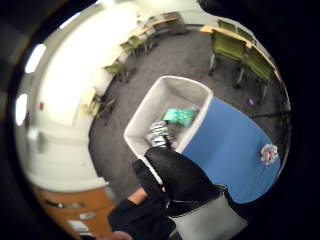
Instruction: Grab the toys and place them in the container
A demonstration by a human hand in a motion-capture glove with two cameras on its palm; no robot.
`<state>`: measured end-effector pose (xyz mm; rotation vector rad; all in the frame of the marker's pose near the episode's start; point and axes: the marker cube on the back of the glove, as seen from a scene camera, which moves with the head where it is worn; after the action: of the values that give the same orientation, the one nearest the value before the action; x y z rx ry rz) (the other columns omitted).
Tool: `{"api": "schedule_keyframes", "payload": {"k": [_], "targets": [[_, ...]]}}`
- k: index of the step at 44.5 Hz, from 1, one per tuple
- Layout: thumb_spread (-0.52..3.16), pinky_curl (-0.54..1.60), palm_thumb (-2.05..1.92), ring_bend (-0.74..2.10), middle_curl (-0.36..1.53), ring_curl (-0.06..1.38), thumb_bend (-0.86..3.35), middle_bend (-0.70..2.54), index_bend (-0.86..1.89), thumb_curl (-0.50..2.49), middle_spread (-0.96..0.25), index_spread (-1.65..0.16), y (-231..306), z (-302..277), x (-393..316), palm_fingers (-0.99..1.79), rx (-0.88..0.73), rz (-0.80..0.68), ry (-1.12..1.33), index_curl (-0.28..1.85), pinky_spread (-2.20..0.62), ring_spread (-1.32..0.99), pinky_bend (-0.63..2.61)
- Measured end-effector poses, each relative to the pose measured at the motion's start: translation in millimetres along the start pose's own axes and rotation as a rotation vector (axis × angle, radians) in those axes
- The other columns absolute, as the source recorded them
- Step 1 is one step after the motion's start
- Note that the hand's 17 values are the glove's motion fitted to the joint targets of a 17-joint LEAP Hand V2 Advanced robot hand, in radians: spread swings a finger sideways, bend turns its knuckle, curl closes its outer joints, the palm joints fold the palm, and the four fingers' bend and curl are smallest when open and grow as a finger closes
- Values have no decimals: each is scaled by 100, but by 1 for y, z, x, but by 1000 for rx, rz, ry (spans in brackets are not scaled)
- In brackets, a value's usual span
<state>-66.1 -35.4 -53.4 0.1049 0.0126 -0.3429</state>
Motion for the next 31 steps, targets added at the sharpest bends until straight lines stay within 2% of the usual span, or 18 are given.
{"api": "schedule_keyframes", "payload": {"k": [3,4,8,10,17,24,31], "targets": [[104,34,-10,44,43,22,-8,19,13,35,-6,-29,20,-4,38,-11,5,-92,-98,32,-9,-15,86],[104,33,-10,44,43,23,-8,19,13,34,-6,-29,24,-3,51,-11,6,-69,-91,32,-9,-16,85],[103,33,-10,41,42,23,-8,18,15,32,-6,-30,26,9,113,-9,-5,223,54,32,-8,-16,83],[103,33,-10,40,42,23,-8,18,16,31,-6,-30,30,13,138,-8,-10,279,74,32,-8,-17,82],[103,32,-10,38,41,23,-8,18,16,27,-5,-31,45,38,204,-7,-12,353,119,32,-6,-18,79],[103,32,-9,36,40,24,-8,19,15,25,-6,-31,62,100,267,-5,-73,430,111,32,-5,-19,76],[103,32,-9,33,40,24,-7,20,14,23,-6,-32,74,161,300,-6,-170,471,95,31,-4,-20,76]]}}
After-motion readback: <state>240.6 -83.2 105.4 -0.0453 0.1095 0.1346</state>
